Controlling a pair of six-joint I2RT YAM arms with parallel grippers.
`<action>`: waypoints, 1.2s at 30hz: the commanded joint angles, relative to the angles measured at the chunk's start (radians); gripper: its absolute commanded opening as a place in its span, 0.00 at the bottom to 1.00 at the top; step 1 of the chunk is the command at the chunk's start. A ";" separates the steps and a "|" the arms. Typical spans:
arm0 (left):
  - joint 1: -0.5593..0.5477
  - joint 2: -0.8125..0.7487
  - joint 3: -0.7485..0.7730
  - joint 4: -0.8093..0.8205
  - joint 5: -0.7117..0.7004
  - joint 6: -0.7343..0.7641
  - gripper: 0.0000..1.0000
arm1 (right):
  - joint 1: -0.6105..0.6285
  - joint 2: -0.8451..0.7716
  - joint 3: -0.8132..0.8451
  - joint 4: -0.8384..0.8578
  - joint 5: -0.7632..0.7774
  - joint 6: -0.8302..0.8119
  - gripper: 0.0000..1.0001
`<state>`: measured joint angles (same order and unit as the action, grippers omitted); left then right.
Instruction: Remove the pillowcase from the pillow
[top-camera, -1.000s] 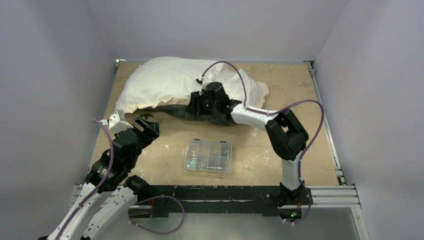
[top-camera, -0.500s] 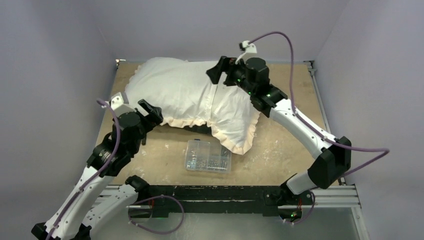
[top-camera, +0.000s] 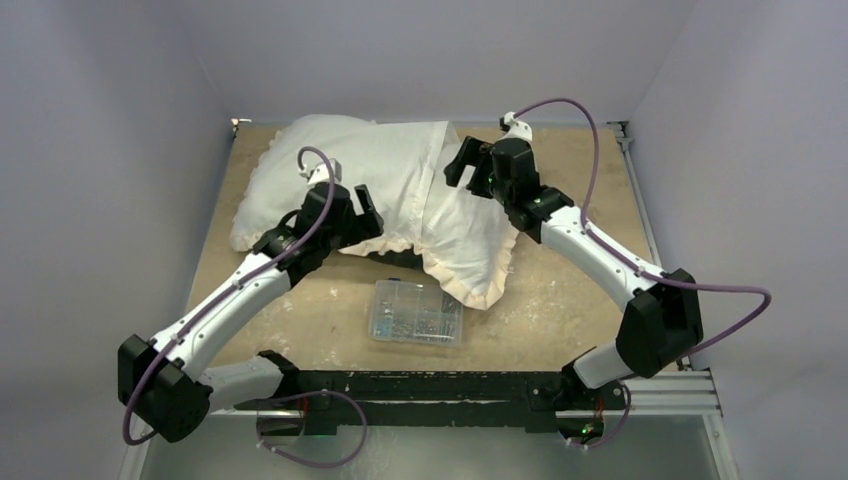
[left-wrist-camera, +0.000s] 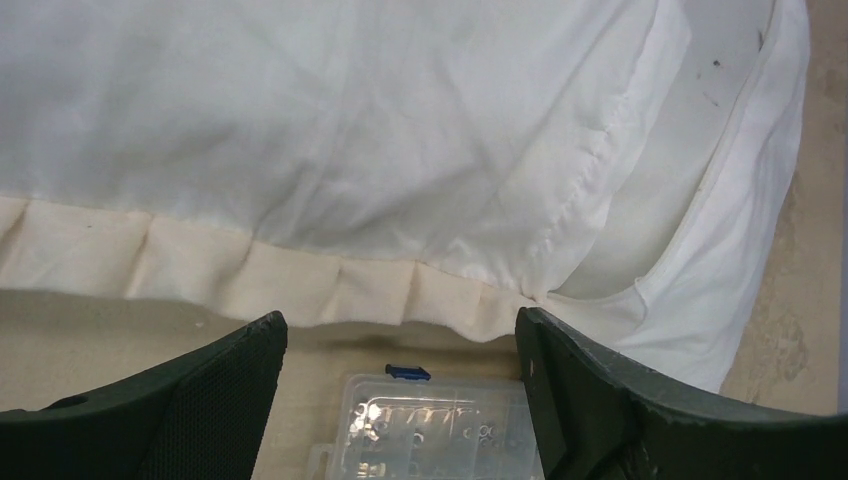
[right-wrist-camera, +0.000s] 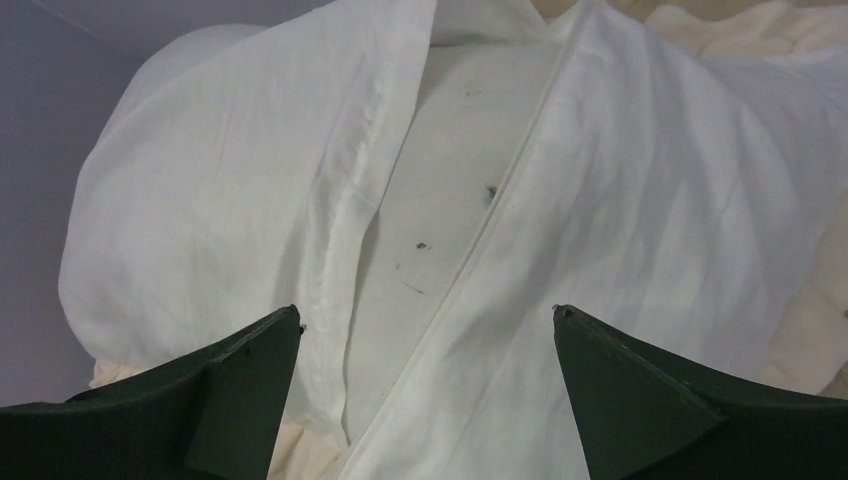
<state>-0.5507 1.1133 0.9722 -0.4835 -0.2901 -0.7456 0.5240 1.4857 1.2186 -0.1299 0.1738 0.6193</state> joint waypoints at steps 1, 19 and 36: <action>0.004 0.050 0.063 0.082 0.083 0.054 0.84 | 0.003 0.004 0.027 -0.011 0.113 0.050 0.99; -0.009 0.279 0.191 0.156 0.211 0.143 0.84 | 0.000 0.107 -0.037 -0.159 0.286 0.194 0.99; -0.119 0.382 0.314 0.178 0.204 0.181 0.84 | -0.032 -0.124 -0.390 -0.085 0.125 0.426 0.83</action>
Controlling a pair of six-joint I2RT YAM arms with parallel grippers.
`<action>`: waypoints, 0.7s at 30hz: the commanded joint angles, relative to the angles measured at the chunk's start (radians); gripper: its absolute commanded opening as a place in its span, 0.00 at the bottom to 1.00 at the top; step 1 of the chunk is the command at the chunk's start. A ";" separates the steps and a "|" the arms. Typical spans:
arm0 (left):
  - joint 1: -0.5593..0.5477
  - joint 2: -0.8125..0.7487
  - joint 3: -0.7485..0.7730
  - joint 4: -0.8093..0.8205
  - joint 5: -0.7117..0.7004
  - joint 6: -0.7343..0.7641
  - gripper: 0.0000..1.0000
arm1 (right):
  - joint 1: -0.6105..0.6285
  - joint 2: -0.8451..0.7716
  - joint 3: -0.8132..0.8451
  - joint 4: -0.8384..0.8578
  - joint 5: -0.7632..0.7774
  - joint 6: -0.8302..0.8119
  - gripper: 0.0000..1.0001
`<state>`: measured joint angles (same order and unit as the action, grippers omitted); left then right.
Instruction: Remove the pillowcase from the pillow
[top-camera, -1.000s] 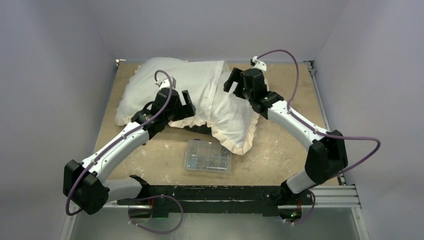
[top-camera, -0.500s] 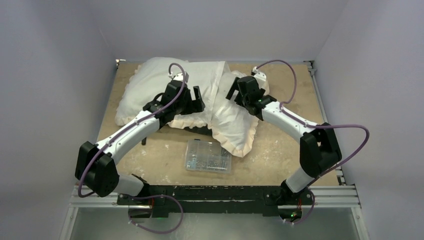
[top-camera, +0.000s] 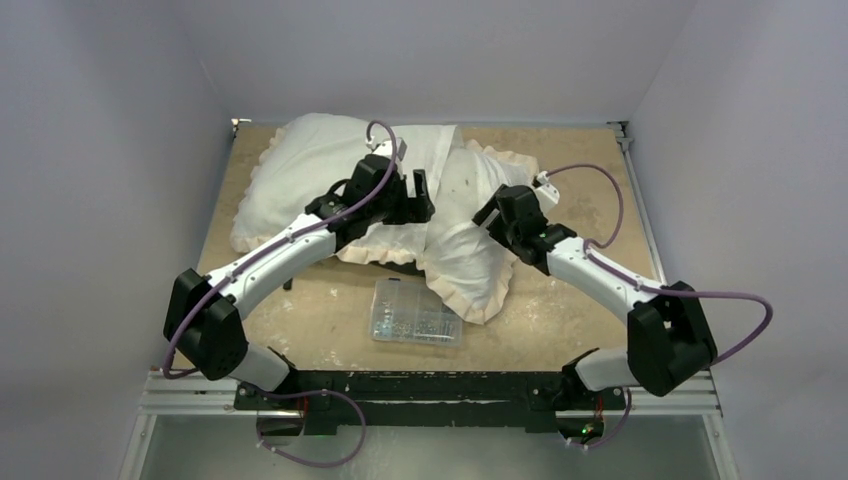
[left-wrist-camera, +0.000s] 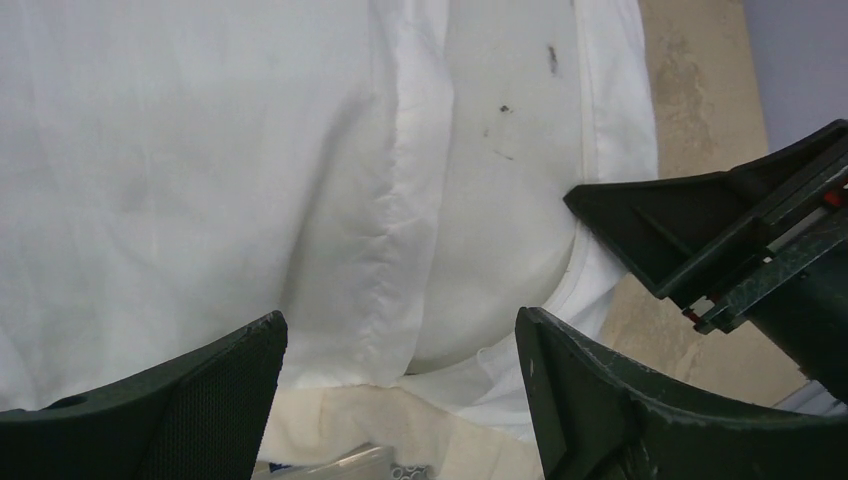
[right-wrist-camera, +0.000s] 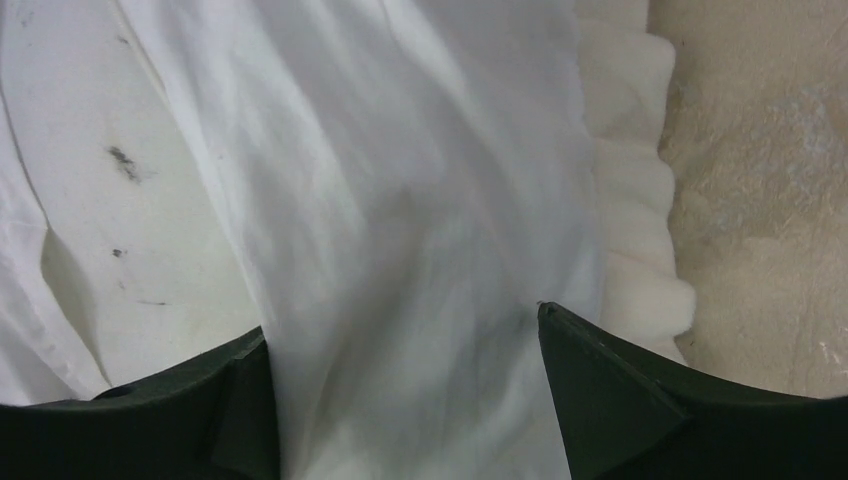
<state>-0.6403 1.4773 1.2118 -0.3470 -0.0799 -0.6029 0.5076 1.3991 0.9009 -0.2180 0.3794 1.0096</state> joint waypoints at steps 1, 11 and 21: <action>-0.038 0.025 0.084 0.042 -0.011 0.040 0.84 | -0.016 -0.047 -0.089 0.010 -0.094 0.043 0.80; -0.120 0.149 0.215 0.035 -0.063 0.084 0.82 | -0.029 -0.106 -0.188 0.037 -0.102 0.145 0.56; -0.176 0.384 0.466 -0.111 -0.194 0.165 0.82 | -0.037 -0.068 -0.225 0.140 -0.161 0.134 0.16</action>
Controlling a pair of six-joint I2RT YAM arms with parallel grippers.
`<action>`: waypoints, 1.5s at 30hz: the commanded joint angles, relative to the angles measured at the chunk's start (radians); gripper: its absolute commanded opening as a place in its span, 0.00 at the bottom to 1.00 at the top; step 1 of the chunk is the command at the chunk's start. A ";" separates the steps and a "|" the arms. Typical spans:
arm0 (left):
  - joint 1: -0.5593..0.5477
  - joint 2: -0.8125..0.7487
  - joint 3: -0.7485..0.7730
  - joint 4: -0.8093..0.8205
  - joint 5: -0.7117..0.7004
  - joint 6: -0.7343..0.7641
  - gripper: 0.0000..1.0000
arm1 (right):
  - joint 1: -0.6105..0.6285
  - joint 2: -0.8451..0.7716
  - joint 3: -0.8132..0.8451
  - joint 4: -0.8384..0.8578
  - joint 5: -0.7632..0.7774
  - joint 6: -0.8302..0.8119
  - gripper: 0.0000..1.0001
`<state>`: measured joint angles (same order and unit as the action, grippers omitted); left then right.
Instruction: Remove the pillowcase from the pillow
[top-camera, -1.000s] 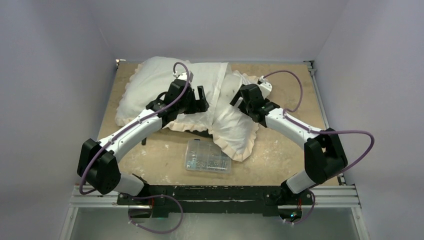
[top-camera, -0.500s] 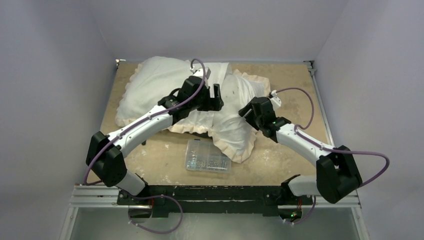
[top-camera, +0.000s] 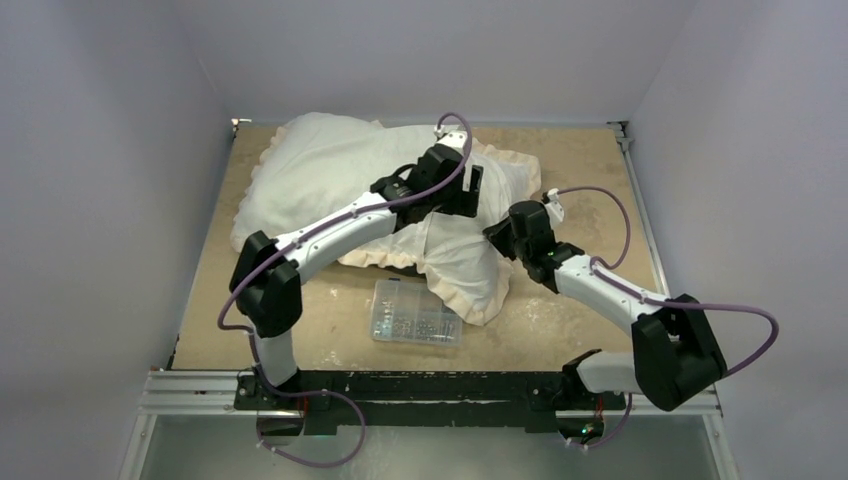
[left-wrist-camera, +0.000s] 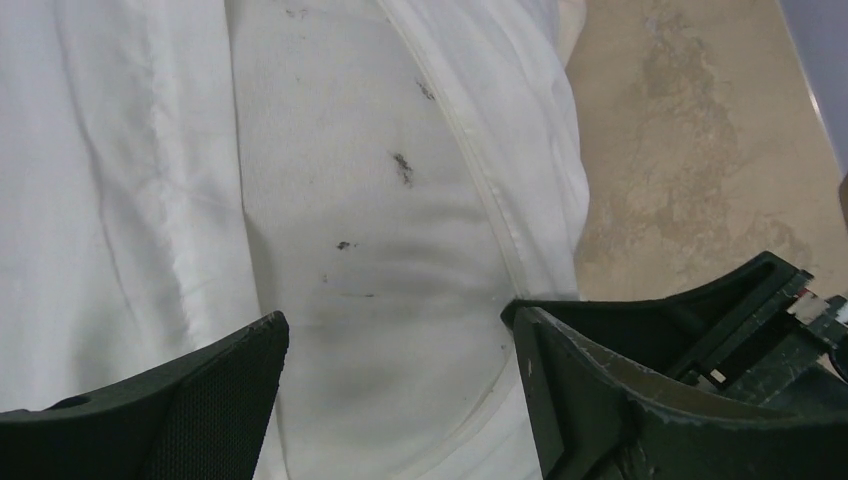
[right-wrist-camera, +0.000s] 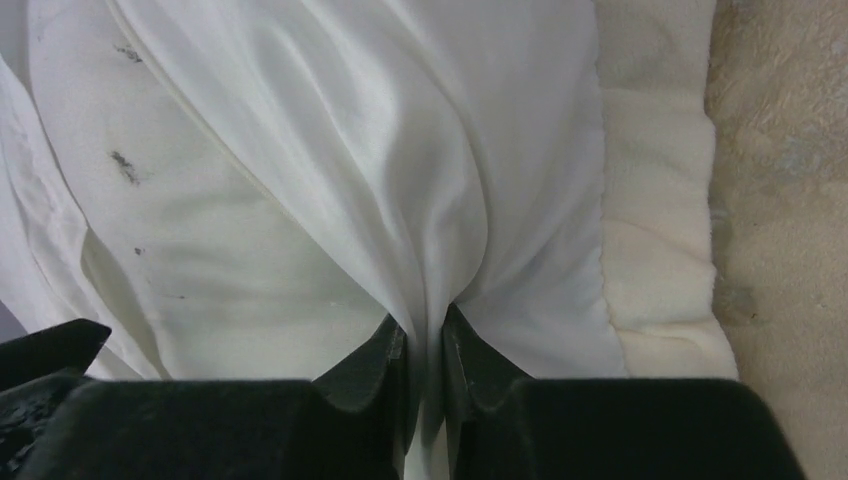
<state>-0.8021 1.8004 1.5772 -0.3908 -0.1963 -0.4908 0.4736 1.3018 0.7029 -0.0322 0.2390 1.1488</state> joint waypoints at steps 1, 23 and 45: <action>-0.016 0.083 0.118 -0.080 -0.083 0.054 0.82 | -0.002 0.032 -0.028 -0.039 -0.022 -0.006 0.15; -0.020 0.252 -0.011 -0.006 -0.110 -0.003 0.15 | -0.002 0.064 -0.018 0.022 -0.025 -0.040 0.10; 0.459 -0.276 -0.162 -0.012 0.151 -0.008 0.00 | -0.096 0.026 0.036 -0.055 0.094 -0.024 0.12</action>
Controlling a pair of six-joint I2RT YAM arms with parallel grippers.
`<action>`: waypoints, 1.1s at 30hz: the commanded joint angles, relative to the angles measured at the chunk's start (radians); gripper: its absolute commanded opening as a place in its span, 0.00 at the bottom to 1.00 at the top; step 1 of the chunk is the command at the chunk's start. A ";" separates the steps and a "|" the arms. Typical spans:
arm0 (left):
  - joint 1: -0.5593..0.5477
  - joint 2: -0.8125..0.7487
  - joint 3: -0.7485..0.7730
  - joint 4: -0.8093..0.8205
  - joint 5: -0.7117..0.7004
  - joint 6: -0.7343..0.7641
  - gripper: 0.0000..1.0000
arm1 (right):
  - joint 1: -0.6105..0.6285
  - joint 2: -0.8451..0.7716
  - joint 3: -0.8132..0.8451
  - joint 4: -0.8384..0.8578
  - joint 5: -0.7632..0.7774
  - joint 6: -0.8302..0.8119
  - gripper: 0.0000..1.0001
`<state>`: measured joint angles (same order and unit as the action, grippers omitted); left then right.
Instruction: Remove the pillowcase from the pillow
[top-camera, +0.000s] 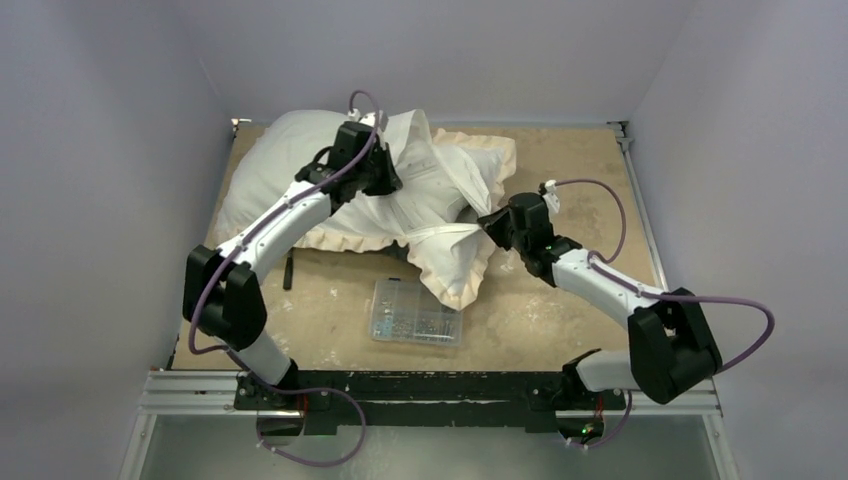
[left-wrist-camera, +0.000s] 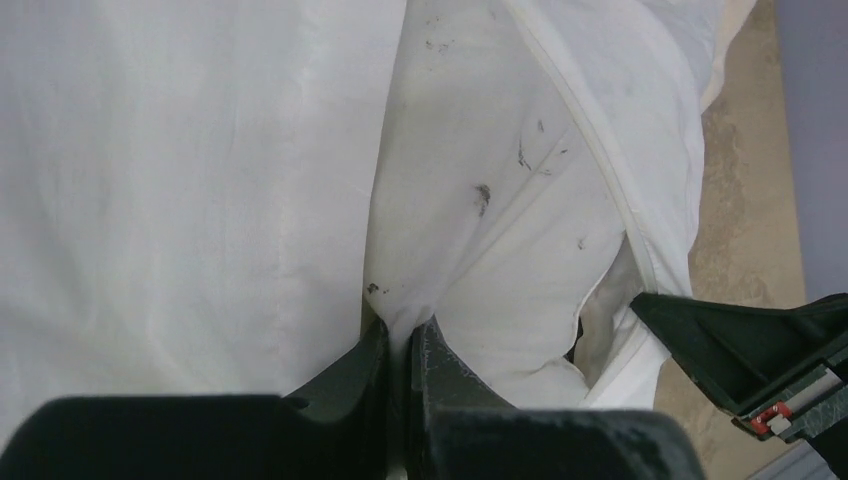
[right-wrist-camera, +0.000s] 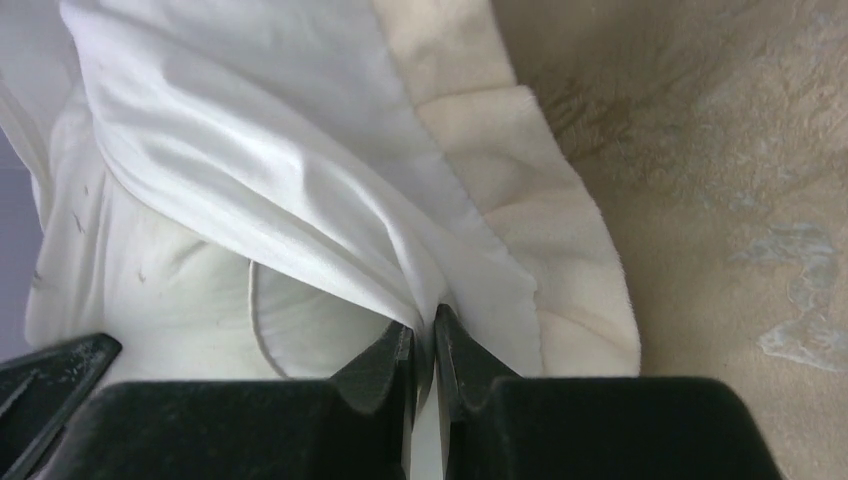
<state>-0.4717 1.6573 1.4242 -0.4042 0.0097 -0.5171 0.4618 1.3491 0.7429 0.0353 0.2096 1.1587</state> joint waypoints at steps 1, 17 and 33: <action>0.146 -0.148 -0.017 0.000 -0.038 0.018 0.00 | -0.099 -0.022 -0.004 -0.114 0.119 -0.050 0.12; 0.111 -0.164 -0.196 0.051 0.239 0.105 0.00 | -0.104 0.062 0.319 -0.005 -0.060 -0.547 0.68; 0.056 -0.156 -0.156 -0.011 0.140 0.141 0.00 | 0.135 0.399 0.700 -0.268 0.129 -0.610 0.90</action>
<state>-0.4179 1.5242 1.2327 -0.3832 0.2077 -0.4183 0.5835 1.7058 1.4231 -0.1112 0.2447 0.5465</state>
